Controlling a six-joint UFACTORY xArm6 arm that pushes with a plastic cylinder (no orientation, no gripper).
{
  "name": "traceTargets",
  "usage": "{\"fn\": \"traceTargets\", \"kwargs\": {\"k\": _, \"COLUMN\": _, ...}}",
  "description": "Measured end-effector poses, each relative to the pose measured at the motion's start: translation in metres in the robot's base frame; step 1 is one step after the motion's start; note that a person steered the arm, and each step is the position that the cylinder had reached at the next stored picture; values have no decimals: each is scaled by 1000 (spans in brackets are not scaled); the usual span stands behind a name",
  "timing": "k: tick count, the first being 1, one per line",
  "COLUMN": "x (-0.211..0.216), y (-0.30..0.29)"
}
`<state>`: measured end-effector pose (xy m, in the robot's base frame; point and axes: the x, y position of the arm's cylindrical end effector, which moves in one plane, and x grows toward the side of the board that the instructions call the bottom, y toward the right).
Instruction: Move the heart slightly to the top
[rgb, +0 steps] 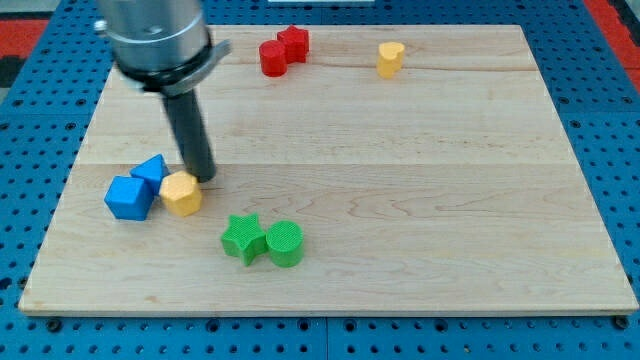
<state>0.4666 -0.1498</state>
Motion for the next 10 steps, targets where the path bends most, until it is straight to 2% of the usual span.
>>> {"fn": "traceTargets", "kwargs": {"k": 1, "x": 6, "y": 37}}
{"fn": "traceTargets", "kwargs": {"k": 2, "x": -19, "y": 111}}
{"fn": "traceTargets", "kwargs": {"k": 4, "x": -120, "y": 231}}
{"fn": "traceTargets", "kwargs": {"k": 5, "x": -150, "y": 245}}
{"fn": "traceTargets", "kwargs": {"k": 7, "x": -181, "y": 243}}
{"fn": "traceTargets", "kwargs": {"k": 9, "x": -177, "y": 170}}
{"fn": "traceTargets", "kwargs": {"k": 10, "x": -171, "y": 155}}
